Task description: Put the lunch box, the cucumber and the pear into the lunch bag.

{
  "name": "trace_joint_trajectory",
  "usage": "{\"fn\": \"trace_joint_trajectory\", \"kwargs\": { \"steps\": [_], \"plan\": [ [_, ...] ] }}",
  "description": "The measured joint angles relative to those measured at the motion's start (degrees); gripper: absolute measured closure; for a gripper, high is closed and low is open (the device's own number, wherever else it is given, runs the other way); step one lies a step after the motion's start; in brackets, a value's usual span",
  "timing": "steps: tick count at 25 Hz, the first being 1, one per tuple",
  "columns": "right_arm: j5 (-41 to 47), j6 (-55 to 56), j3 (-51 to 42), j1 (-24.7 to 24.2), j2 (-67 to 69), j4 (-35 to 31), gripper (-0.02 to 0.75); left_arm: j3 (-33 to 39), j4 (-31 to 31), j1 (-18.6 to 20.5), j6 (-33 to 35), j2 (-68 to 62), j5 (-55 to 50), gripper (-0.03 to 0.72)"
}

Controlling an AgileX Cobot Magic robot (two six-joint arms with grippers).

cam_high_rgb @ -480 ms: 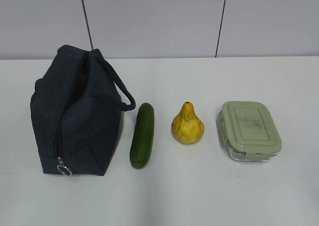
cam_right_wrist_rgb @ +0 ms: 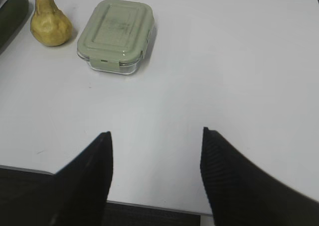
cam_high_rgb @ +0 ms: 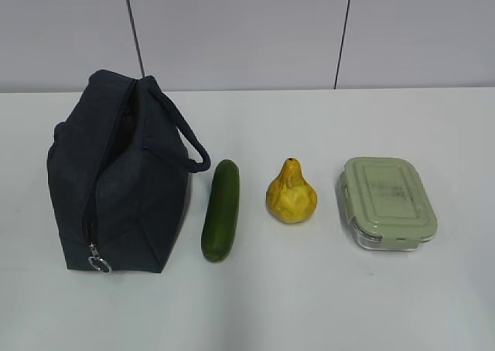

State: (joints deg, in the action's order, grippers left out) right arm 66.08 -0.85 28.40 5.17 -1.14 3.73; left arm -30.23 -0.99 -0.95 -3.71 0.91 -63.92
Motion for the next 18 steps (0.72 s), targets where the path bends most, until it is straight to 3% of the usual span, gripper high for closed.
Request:
{"fn": "trace_joint_trajectory", "kwargs": {
  "steps": [6, 11, 18],
  "plan": [
    [0.0, 0.0, 0.0, 0.0, 0.0, 0.27, 0.293, 0.0, 0.0, 0.0, 0.0, 0.0, 0.0, 0.412],
    [-0.22, 0.85, 1.89, 0.0, 0.47, 5.09, 0.293, 0.0, 0.0, 0.0, 0.0, 0.0, 0.0, 0.412],
    [-3.17, 4.55, 4.44, 0.0, 9.44, 5.89, 0.293, 0.0, 0.0, 0.0, 0.0, 0.0, 0.0, 0.412]
  ]
}}
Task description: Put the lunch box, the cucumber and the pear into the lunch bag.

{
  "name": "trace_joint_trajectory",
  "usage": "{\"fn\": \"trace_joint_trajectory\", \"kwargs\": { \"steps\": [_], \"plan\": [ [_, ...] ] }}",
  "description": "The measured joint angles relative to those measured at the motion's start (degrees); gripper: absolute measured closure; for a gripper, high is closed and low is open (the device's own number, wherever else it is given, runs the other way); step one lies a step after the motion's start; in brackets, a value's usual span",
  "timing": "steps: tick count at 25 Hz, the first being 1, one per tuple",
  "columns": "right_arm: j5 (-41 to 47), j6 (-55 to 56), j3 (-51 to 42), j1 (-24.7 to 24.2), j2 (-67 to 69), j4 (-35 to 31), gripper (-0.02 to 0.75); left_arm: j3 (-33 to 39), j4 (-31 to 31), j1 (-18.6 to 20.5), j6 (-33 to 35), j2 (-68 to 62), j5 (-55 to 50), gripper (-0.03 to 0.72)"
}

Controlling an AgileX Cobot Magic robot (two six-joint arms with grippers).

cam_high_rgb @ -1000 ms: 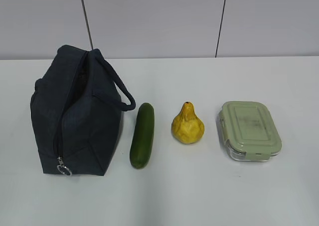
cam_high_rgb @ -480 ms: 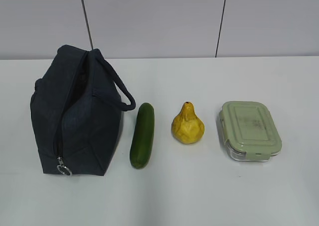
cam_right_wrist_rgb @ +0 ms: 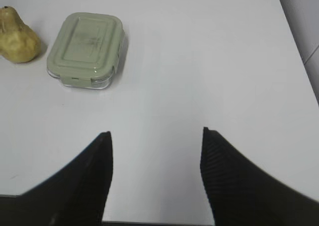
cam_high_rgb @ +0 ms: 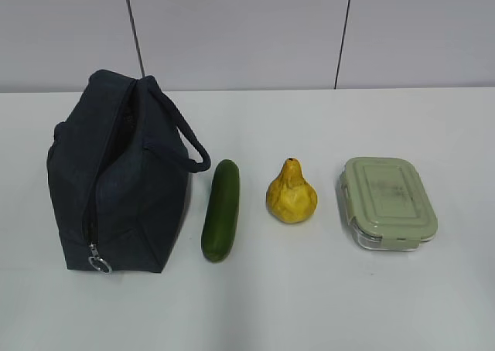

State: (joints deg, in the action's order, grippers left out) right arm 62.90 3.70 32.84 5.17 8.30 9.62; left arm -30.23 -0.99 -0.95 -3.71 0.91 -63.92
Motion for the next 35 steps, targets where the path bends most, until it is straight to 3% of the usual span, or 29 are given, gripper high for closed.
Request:
{"fn": "trace_joint_trajectory", "kwargs": {
  "steps": [9, 15, 25, 35],
  "plan": [
    [-6.5, 0.75, 3.89, 0.0, 12.52, -0.95, 0.29, 0.0, 0.0, 0.0, 0.0, 0.0, 0.0, 0.412],
    [-8.94, 0.75, 7.15, 0.0, 22.33, -2.54, 0.199, 0.0, 0.0, 0.0, 0.0, 0.0, 0.0, 0.412],
    [-9.68, -0.05, 18.03, 0.0, 45.12, -5.87, 0.188, 0.0, 0.0, 0.0, 0.0, 0.0, 0.0, 0.412],
    [-10.8, -6.89, 28.96, 0.0, 63.17, -14.8, 0.188, 0.0, 0.0, 0.0, 0.0, 0.0, 0.0, 0.412]
  ]
}}
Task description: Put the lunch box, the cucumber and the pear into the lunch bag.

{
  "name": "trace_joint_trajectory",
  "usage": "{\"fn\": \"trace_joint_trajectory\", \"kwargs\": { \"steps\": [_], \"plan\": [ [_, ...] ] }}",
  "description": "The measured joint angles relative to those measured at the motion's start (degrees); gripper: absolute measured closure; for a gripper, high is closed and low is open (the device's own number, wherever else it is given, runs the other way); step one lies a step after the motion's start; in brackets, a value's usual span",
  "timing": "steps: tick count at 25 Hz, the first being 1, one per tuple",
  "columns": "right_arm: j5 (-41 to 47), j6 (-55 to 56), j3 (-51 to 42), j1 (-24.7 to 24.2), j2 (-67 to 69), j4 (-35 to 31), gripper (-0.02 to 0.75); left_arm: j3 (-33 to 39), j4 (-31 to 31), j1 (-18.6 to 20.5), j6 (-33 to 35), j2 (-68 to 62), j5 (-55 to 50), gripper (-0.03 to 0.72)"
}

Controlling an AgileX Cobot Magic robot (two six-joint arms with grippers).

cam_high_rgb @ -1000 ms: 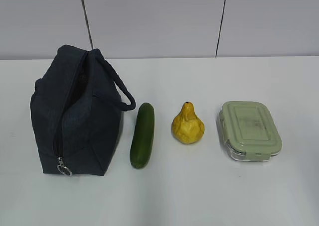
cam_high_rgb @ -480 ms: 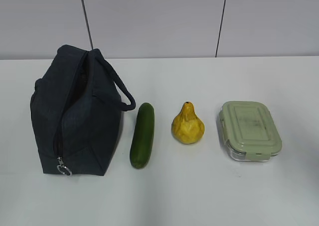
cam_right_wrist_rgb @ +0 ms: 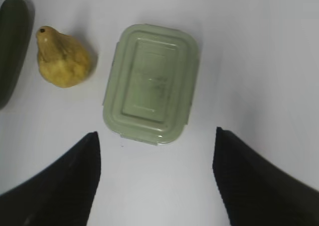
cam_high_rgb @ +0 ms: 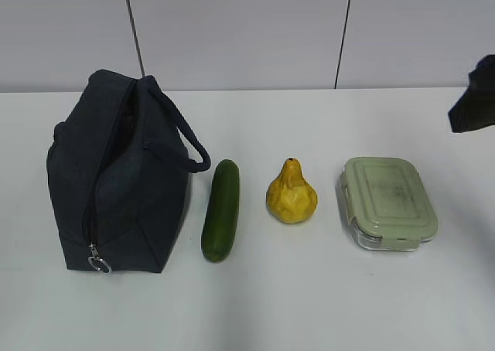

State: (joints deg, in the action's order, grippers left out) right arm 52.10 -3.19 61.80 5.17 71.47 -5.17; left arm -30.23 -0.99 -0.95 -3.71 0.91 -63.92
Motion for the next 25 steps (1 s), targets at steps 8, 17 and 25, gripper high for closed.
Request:
{"fn": "trace_joint_trajectory", "kwargs": {
  "steps": [8, 17, 25],
  "plan": [
    [-1.03, -9.64, 4.12, -3.44, 10.6, -13.33, 0.188, 0.0, 0.05, 0.0, 0.0, 0.0, 0.0, 0.412],
    [0.57, -25.98, 4.31, -17.12, 18.67, -34.61, 0.252, 0.0, 0.05, 0.0, 0.0, 0.0, 0.0, 0.412],
    [7.78, -33.29, 6.03, -23.78, 26.43, -35.85, 0.253, 0.0, 0.05, 0.0, 0.0, 0.0, 0.0, 0.412]
  ]
}}
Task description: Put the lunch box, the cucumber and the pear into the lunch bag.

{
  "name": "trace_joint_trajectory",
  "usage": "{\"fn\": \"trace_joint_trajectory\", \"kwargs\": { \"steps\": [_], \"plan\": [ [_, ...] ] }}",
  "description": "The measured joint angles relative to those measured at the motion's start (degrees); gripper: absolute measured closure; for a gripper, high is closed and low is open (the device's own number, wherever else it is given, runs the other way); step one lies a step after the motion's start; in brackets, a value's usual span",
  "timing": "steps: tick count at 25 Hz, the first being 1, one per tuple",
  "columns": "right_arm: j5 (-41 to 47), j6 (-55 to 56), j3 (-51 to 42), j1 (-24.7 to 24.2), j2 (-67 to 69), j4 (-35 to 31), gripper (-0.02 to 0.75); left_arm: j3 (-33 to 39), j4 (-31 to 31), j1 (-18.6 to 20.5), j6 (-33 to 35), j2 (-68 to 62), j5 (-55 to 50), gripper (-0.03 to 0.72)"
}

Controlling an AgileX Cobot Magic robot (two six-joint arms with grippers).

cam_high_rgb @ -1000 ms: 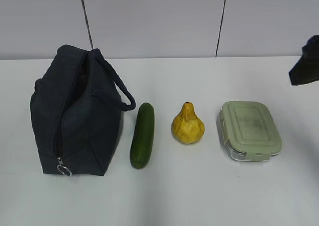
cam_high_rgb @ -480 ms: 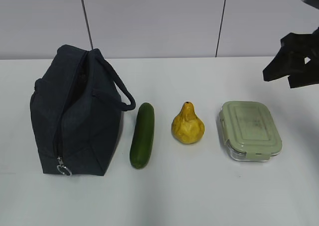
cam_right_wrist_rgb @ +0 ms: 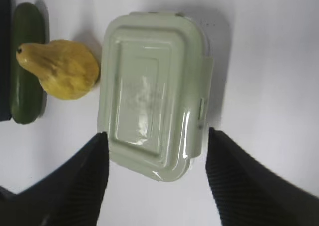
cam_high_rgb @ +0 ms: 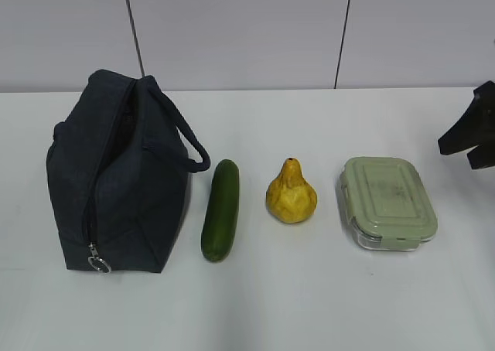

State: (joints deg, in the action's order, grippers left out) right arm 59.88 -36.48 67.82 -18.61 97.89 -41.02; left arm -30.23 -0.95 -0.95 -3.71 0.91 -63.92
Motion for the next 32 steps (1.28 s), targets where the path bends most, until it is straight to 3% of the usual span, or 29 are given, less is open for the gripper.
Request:
{"fn": "trace_joint_trajectory", "kwargs": {
  "steps": [5, 12, 28, 32],
  "plan": [
    [7.7, -4.38, 5.21, -0.16, 6.66, -0.13, 0.253, 0.0, 0.0, 0.0, 0.0, 0.0, 0.0, 0.412],
    [8.35, -5.12, 11.39, -0.16, 13.0, 1.4, 0.213, 0.0, 0.0, 0.0, 0.0, 0.0, 0.0, 0.412],
    [8.46, -2.19, 11.87, -0.16, 13.41, 2.67, 0.209, 0.0, 0.0, 0.0, 0.0, 0.0, 0.0, 0.412],
    [8.46, -3.37, 8.27, -0.16, 13.41, 2.45, 0.209, 0.0, 0.0, 0.0, 0.0, 0.0, 0.0, 0.412]
  ]
}}
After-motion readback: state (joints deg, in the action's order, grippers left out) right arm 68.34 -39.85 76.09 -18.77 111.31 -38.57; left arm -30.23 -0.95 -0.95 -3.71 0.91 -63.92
